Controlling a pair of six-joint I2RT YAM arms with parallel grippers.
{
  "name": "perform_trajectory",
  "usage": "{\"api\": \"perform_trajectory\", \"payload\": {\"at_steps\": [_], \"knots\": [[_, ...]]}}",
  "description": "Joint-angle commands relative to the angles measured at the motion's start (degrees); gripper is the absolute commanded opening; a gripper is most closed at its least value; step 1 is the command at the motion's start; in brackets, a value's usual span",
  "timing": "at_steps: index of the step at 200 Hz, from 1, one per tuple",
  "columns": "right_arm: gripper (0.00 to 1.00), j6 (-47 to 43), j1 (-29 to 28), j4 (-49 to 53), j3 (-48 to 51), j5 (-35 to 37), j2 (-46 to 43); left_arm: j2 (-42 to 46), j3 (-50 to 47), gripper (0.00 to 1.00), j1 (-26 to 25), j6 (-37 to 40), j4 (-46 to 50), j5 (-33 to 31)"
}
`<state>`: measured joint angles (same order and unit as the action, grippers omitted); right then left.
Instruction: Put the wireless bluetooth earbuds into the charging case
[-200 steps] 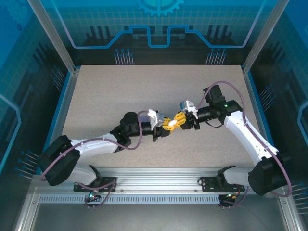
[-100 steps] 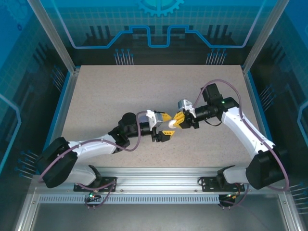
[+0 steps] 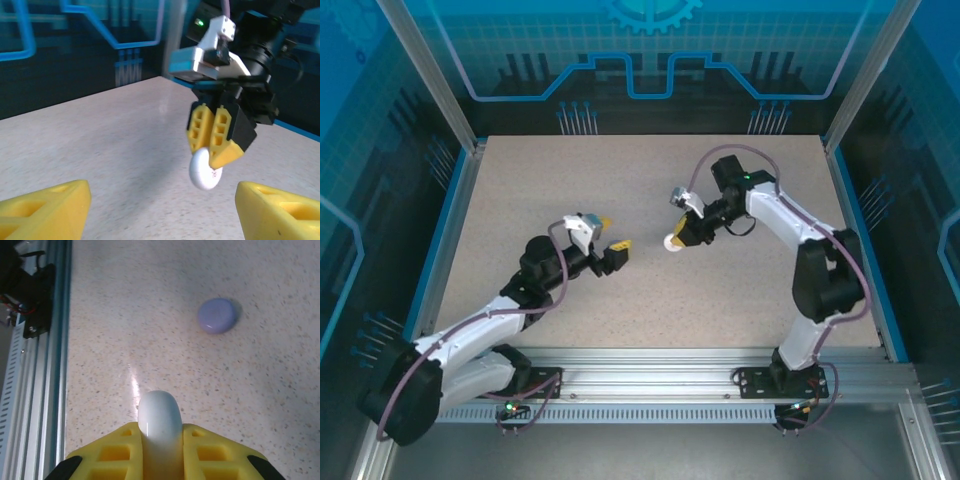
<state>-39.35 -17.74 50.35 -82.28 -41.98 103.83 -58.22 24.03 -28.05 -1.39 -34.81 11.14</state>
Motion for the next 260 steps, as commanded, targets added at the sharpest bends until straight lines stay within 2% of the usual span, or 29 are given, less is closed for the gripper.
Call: {"api": "perform_trajectory", "payload": {"at_steps": [1, 38, 69, 114, 219, 260], "knots": [[0.12, 5.07, -1.28, 4.17, -5.75, 2.91, 6.85, 3.00, -0.17, 0.78, 1.02, -2.84, 6.17, -6.07], [0.12, 9.14, -2.80, 5.80, -12.23, 6.68, 14.87, 4.44, 0.71, 0.78, 3.23, -4.43, 12.56, -11.27], [0.12, 15.28, -3.32, 6.28, -15.38, 9.67, 18.94, 4.56, 0.46, 0.78, 4.41, -4.97, 13.38, -11.05], [0.12, 22.49, -3.57, 6.47, -19.09, 9.58, 24.05, 3.49, -0.86, 0.78, 4.70, -5.63, 10.31, -10.11], [0.14, 27.52, -3.08, 7.94, -21.07, 11.77, 27.25, 1.97, -0.72, 0.78, 4.96, -5.78, 9.41, -9.20], [0.25, 29.80, -2.83, 6.44, -20.34, 13.45, 27.00, 1.88, -0.70, 0.78, 4.98, -5.43, 9.24, -9.28]]}}
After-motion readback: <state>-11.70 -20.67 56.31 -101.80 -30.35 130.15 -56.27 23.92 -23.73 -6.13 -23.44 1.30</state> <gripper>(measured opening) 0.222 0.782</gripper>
